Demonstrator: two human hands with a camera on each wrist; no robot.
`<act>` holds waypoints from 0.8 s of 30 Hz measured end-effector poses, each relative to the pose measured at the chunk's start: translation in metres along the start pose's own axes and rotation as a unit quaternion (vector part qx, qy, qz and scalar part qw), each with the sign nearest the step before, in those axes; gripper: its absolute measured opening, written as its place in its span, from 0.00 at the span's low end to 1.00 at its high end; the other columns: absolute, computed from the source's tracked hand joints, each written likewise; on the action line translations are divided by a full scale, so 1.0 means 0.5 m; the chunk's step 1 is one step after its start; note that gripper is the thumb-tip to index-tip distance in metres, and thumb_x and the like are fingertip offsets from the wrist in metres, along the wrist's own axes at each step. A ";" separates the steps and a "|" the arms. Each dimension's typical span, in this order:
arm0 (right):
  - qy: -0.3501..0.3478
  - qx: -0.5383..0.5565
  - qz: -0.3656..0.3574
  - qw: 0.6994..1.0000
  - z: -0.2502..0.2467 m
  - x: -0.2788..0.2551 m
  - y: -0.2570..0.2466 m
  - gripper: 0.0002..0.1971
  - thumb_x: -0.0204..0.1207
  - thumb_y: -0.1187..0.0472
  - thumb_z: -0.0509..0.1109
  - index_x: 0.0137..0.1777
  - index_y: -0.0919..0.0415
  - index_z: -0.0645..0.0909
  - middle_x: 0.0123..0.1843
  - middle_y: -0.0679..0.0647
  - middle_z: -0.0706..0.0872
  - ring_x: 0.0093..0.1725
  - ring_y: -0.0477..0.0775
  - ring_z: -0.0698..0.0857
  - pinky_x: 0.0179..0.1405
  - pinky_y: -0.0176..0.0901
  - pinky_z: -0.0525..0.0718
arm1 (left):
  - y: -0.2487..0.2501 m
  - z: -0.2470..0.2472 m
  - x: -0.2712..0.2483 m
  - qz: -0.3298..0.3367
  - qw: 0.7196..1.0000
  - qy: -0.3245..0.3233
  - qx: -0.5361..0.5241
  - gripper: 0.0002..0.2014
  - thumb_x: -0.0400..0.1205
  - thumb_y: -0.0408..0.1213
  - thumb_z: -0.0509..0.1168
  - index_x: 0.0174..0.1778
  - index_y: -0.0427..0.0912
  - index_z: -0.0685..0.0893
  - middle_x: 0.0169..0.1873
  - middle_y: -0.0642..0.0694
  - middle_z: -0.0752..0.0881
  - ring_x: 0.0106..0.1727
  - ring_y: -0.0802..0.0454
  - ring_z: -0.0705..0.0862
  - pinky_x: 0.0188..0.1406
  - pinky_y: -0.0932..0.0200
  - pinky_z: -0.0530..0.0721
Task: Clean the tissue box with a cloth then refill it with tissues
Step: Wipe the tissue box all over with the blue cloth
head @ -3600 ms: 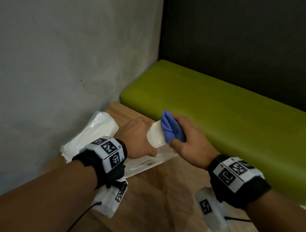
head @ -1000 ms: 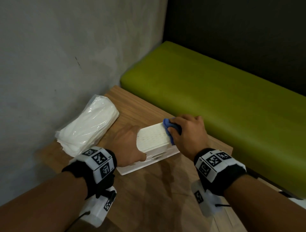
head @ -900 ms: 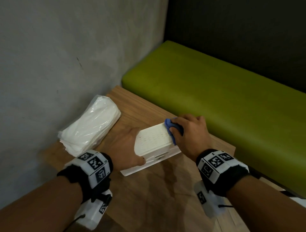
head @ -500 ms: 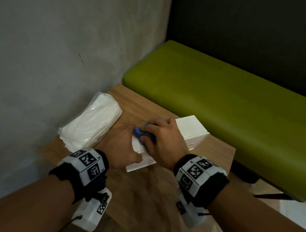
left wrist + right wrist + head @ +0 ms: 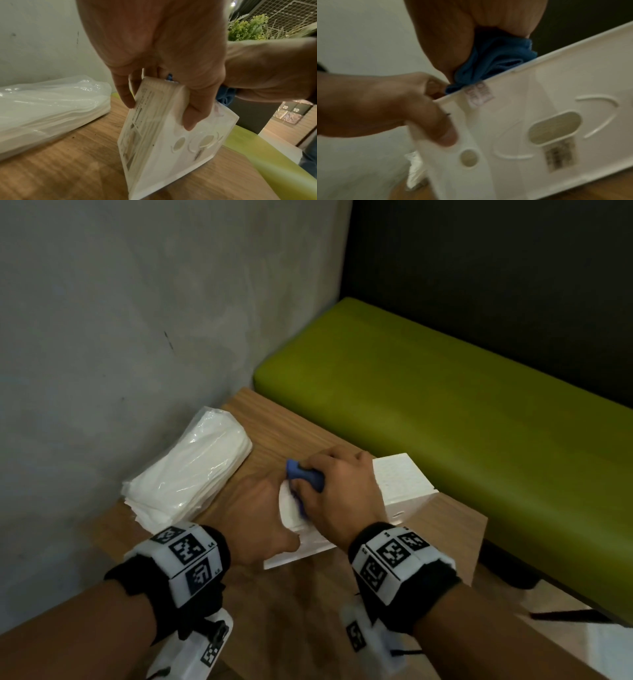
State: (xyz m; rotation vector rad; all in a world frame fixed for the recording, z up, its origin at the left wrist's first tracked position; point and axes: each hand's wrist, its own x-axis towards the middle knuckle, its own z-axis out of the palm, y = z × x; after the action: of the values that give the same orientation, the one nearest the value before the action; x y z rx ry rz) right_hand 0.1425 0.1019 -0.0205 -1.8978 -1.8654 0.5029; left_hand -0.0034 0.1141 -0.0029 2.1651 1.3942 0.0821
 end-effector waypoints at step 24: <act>0.069 -0.094 0.149 0.982 -0.105 0.009 0.201 0.14 0.78 0.52 0.67 0.60 0.54 0.85 0.53 0.61 0.88 0.54 0.66 0.83 0.58 0.54 0.72 | -0.021 -0.004 -0.014 -0.039 0.999 0.011 -0.003 0.37 0.60 0.50 0.82 0.66 0.50 0.78 0.56 0.55 0.82 0.53 0.56 0.80 0.51 0.61 0.80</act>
State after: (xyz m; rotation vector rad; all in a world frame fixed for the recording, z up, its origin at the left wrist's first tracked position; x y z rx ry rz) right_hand 0.2555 0.1037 -0.0303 -2.2923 -1.5979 0.2835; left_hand -0.0159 0.1123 -0.0047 2.1080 1.4874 0.0813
